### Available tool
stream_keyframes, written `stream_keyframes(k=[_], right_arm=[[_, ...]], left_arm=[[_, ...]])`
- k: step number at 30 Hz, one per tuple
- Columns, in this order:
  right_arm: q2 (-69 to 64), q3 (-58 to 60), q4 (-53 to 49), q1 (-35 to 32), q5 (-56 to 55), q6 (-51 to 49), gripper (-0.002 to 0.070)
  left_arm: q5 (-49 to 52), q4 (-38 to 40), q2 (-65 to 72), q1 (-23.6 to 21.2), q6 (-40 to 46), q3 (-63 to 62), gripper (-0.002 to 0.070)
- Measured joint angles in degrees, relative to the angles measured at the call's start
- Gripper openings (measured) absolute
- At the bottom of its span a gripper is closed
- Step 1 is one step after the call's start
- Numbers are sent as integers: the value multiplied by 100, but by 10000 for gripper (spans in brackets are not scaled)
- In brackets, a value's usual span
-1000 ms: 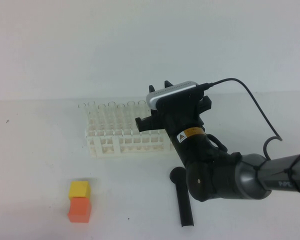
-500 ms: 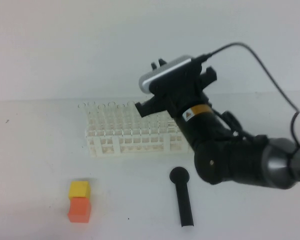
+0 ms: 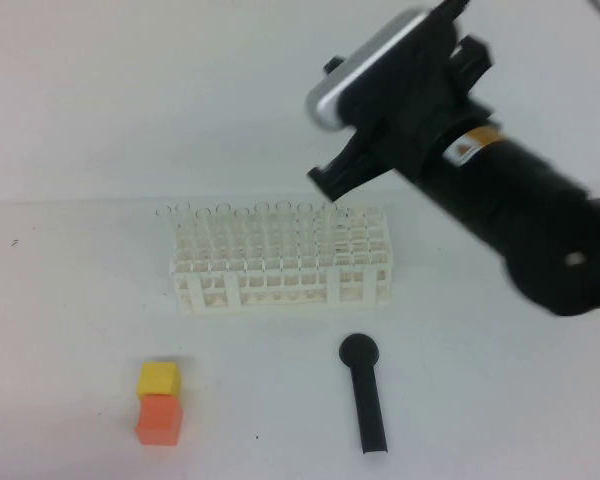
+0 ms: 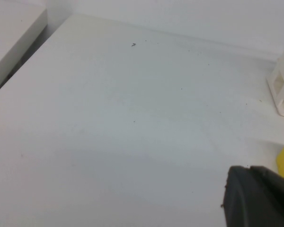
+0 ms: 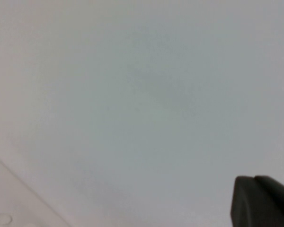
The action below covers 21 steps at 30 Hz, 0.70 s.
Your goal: Place the test tubes
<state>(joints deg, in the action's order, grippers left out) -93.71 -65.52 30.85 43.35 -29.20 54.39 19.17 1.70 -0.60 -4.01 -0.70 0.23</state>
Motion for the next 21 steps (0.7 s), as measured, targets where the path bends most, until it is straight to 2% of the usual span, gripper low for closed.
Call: stream_keyframes(k=[8, 21], right_arm=[[1241, 125, 334, -35, 686, 41, -1], [1252, 151, 950, -35, 470, 93, -1]], left_arm=[[0, 0, 0, 0, 0, 0, -1], [0, 0, 0, 0, 0, 0, -1]])
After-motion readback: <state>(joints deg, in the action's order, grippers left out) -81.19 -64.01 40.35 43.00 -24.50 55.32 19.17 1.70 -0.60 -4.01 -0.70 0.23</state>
